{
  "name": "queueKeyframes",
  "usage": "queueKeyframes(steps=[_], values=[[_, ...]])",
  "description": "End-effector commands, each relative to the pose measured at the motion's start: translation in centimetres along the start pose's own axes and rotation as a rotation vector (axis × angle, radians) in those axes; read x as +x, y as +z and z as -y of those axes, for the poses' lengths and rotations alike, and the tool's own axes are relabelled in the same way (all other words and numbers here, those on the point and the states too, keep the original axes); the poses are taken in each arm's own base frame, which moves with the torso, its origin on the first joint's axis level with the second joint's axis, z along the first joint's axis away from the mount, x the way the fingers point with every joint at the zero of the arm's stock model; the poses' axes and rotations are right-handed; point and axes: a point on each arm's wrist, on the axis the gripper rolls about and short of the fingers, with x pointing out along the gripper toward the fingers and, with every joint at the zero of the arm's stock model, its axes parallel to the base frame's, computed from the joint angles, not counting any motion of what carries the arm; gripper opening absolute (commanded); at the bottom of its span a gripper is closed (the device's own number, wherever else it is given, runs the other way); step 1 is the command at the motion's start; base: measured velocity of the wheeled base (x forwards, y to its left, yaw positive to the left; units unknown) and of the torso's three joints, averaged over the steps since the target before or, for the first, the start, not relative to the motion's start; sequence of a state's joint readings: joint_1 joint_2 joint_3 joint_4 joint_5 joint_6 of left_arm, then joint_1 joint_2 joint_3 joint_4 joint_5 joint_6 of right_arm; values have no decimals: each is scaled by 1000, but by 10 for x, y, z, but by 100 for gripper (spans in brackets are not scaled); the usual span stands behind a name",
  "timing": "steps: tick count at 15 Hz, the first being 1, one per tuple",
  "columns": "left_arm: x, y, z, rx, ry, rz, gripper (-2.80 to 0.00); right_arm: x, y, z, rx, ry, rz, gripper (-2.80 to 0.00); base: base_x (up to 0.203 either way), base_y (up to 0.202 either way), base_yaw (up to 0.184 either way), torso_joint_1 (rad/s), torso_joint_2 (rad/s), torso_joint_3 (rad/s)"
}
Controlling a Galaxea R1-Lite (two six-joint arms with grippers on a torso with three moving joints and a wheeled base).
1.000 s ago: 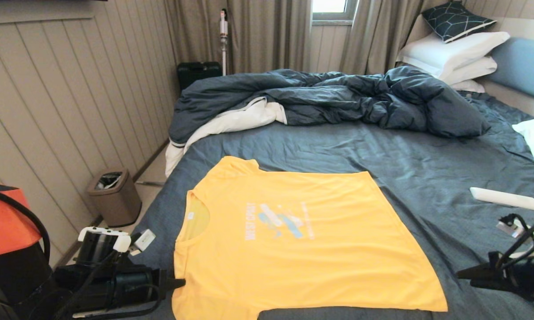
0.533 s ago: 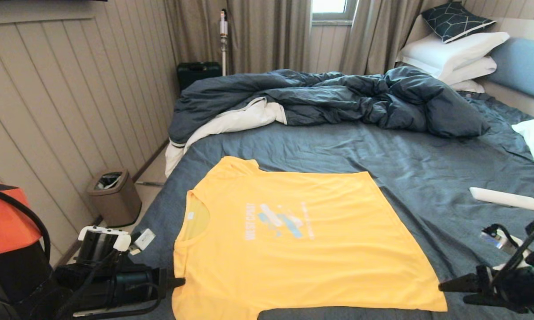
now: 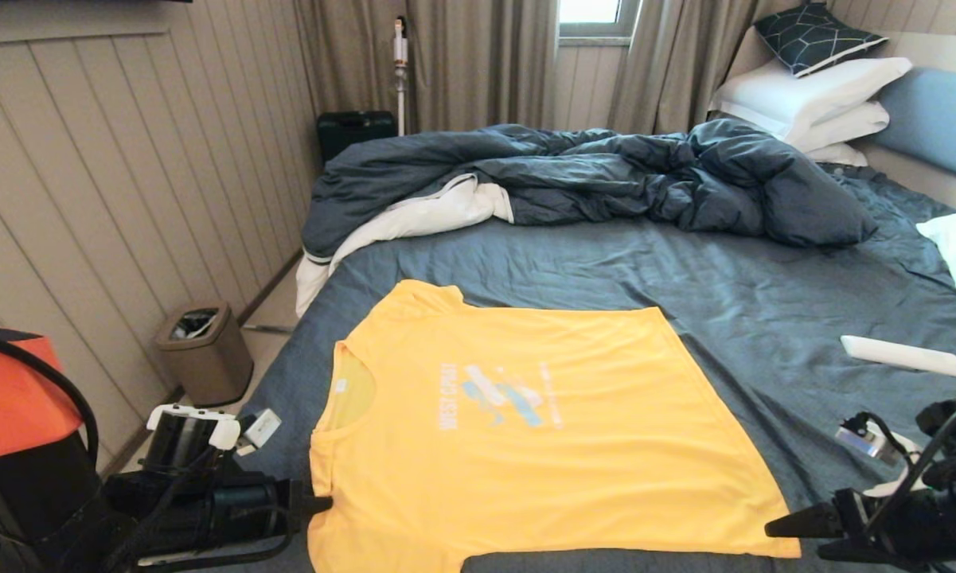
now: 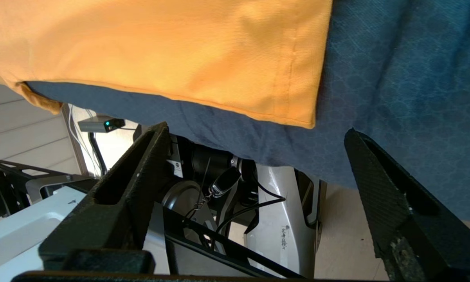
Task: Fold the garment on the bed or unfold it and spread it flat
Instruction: Fold the yellow T-shirt
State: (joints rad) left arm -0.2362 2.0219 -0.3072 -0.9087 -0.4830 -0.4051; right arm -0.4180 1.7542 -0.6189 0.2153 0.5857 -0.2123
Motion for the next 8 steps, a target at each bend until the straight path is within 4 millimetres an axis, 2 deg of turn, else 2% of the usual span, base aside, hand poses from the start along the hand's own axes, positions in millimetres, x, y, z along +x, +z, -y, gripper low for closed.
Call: queueKeyframes(steps=[1,8], values=[[1,0,0,0,-5,1,-280,3,0,1,4,7,-12,0,0,0,0,0,0,0],[1,1,1,1,-6,3,-280,16,5,1,-24,11,-30,0,0,0,0,0,0,0]])
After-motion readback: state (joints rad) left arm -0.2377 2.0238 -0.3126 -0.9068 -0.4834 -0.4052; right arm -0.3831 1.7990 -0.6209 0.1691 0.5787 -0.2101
